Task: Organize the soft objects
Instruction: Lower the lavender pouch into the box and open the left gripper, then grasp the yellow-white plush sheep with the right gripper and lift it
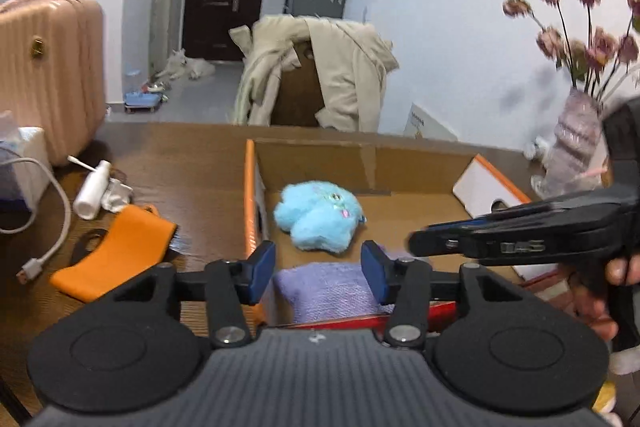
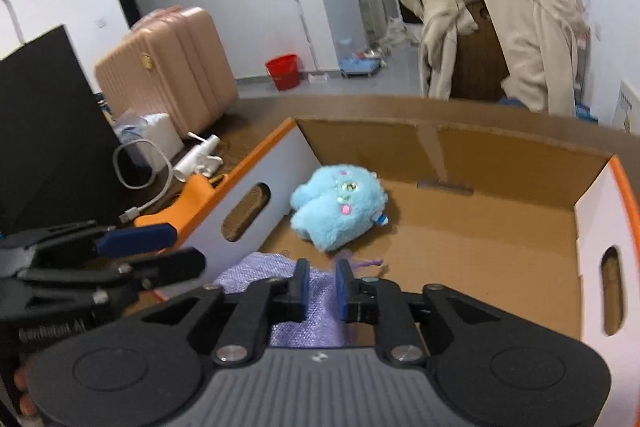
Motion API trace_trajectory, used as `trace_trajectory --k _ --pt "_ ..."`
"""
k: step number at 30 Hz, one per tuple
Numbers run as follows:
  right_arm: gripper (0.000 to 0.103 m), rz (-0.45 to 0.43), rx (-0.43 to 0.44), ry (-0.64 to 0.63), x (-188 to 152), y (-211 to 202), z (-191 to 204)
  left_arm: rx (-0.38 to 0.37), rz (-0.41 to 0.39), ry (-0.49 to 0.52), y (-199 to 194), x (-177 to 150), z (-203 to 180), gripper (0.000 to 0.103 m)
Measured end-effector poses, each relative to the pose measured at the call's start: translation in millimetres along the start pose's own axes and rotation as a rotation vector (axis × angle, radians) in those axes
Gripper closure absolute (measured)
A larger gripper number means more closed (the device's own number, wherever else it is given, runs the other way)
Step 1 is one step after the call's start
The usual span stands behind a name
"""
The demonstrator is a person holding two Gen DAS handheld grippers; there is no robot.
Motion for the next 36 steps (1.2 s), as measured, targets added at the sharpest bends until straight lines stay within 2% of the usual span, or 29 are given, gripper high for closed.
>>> trace_trajectory --k 2,5,7,8,10,14,18,23,27,28,36 --pt "0.079 -0.058 -0.022 -0.029 1.9 -31.8 2.6 0.008 -0.035 0.001 -18.4 1.9 -1.2 0.052" --pt "0.071 -0.152 -0.062 -0.049 1.0 -84.4 7.6 -0.019 -0.086 0.02 -48.3 0.9 -11.8 0.041" --pt "0.058 -0.219 -0.064 -0.056 -6.7 -119.9 13.5 -0.053 -0.116 0.038 -70.4 -5.4 -21.6 0.036" --pt "0.055 -0.245 -0.069 -0.062 -14.9 -137.9 17.9 -0.068 -0.125 0.051 -80.1 -9.6 -26.8 0.035" --pt "0.049 -0.268 -0.088 -0.074 -30.5 -161.2 24.8 -0.088 -0.14 0.074 -99.0 -20.7 -37.0 0.026" --pt "0.042 -0.285 -0.145 -0.076 -78.1 -191.8 34.5 -0.133 -0.131 0.093 -126.1 -51.4 -55.5 0.023" --pt "0.041 -0.248 -0.186 0.01 -131.2 -194.6 31.0 -0.186 -0.058 0.069 -131.4 -88.7 -74.5 0.023" --pt "0.041 -0.197 -0.17 0.123 -178.4 -175.5 20.8 -0.261 0.075 -0.011 -109.2 -121.6 -93.0 0.023" --pt "0.041 -0.188 -0.16 0.174 -192.5 -159.3 9.7 -0.263 0.154 -0.03 -79.6 -137.8 -105.1 0.025" --pt "0.041 -0.193 -0.154 0.191 -194.3 -156.7 5.2 -0.257 0.165 -0.046 -71.7 -139.7 -107.0 0.029" --pt "0.042 -0.253 0.009 0.389 -212.8 -143.0 -21.2 -0.316 0.234 -0.187 -31.1 -143.9 -105.0 0.036"
Point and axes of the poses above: each gripper's, at about its wrist camera, not at the fingertips, and y roughly the way its jaws point, z to its left, x to its top, the point moved 2 cm from there along y, roughly the way its jaws point, and after that the axes turned 9 degrees about -y, right-handed, at the moved point
